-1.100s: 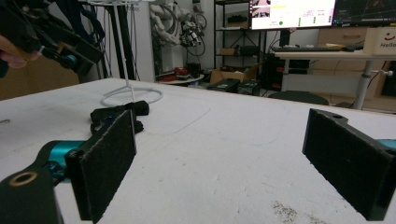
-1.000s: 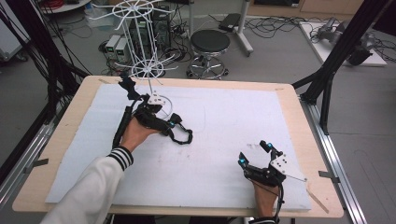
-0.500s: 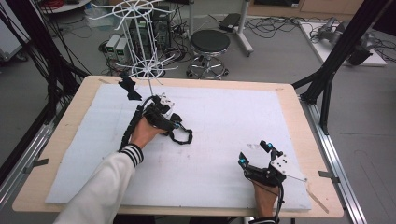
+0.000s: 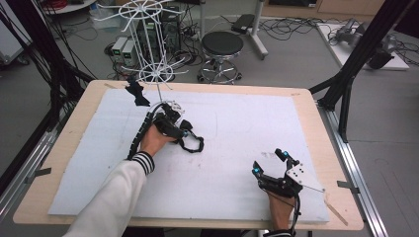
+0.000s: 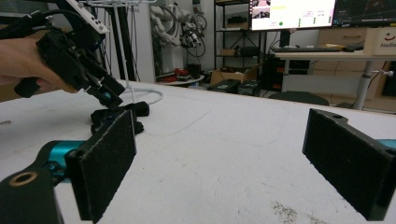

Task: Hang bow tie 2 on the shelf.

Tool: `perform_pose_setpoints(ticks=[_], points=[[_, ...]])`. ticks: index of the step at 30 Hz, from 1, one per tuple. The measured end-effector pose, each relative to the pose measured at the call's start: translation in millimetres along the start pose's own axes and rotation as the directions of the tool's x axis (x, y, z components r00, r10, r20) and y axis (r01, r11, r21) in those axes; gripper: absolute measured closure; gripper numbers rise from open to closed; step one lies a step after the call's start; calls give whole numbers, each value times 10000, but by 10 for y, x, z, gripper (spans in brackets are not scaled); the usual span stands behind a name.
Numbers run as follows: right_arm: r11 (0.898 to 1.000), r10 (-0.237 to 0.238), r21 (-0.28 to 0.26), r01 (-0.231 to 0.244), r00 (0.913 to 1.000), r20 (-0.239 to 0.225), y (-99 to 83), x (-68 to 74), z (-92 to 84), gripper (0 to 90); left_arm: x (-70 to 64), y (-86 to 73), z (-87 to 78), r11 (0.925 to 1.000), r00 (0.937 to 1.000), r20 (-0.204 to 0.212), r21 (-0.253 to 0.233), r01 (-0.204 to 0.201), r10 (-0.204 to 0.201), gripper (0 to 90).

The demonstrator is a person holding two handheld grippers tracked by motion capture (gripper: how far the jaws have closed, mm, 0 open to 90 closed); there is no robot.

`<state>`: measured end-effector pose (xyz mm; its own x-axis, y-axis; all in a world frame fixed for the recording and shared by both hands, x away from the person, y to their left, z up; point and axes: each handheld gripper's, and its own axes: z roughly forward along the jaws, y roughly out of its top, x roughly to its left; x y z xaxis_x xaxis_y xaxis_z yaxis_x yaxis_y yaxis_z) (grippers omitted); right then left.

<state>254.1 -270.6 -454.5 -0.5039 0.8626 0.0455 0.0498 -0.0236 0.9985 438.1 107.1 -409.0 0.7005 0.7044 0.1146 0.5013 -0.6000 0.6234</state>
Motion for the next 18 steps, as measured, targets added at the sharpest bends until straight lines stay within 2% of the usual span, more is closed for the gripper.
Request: perform_pose_setpoints(ticks=[3, 7, 13, 18], points=[[10000, 0, -5, 0, 10000, 0, 0, 0, 0, 90, 3, -5, 25, 9999, 10000, 22, 146, -20, 19, 398], [10000, -21, -12, 21, 10000, 3, 0, -1, 1, 90, 18, -16, 57, 9996, 9998, -41, 190, 191, -191, 450], [10000, -9, -10, 9, 10000, -16, 0, -1, 0, 90, 31, -31, 97, 9983, 9995, -35, 483, 311, -309, 460], [10000, -22, -17, 22, 10000, -12, 0, -2, 0, 90, 36, -41, 126, 9971, 9992, 26, 663, 385, -387, 506]])
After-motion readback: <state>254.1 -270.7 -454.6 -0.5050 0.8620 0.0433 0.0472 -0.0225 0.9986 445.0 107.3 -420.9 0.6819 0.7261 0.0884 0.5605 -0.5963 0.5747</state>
